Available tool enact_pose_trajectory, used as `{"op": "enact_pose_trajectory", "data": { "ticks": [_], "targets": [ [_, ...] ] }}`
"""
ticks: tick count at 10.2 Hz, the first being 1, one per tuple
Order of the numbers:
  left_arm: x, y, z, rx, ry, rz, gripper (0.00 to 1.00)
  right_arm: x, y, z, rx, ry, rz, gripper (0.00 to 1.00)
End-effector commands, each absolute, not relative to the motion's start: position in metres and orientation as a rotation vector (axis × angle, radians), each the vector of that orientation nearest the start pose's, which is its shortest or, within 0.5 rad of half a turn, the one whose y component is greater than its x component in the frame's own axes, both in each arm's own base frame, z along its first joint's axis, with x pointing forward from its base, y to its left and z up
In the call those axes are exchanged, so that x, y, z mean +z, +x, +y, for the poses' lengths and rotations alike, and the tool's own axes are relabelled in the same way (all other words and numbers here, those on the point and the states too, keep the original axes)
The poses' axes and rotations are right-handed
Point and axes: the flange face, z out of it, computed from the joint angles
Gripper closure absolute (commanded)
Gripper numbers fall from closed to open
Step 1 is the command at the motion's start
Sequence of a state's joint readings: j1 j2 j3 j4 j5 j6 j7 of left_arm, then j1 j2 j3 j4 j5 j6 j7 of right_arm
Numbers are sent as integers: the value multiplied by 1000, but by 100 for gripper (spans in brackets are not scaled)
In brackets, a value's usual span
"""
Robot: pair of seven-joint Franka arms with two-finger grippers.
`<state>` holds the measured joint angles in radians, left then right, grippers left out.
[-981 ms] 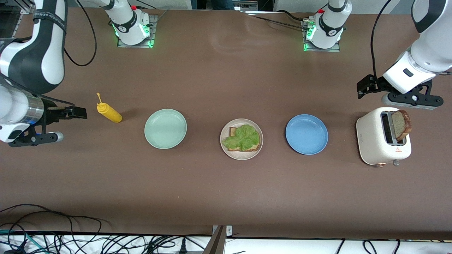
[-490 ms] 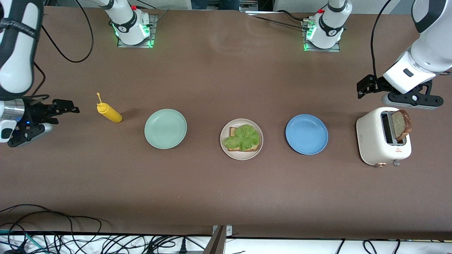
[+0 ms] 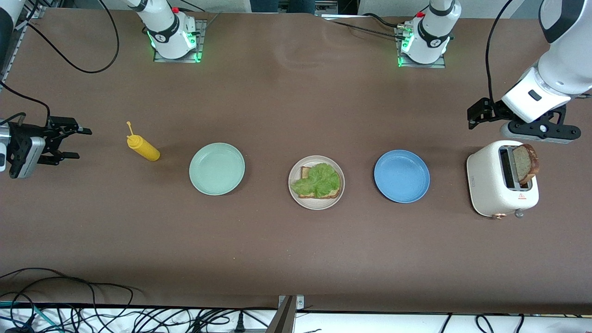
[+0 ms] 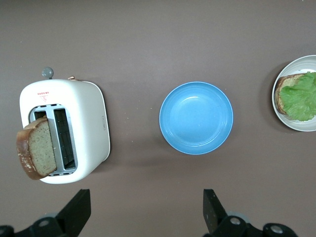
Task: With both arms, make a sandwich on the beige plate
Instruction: 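Withdraw the right gripper from the plate toward the yellow bottle, then close the right gripper around the yellow squeeze bottle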
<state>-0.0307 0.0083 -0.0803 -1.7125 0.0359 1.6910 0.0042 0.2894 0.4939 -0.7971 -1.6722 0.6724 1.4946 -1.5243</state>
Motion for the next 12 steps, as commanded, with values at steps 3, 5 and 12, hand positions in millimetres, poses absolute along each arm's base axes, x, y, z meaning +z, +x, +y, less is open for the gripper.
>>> {"op": "enact_pose_trajectory", "data": {
  "ticks": [3,5,12],
  "targets": [
    [566,555,-59,42,-3118,171,0,286,567,-198,-221,-2024,-1292,0],
    [566,555,-59,42,-3118,171,0,252,559,-214,-290,-1945,-1362,0],
    [563,557,-59,51,-3118,171,0,137,542,-205,-616,-1638,-1380,0]
  ]
}}
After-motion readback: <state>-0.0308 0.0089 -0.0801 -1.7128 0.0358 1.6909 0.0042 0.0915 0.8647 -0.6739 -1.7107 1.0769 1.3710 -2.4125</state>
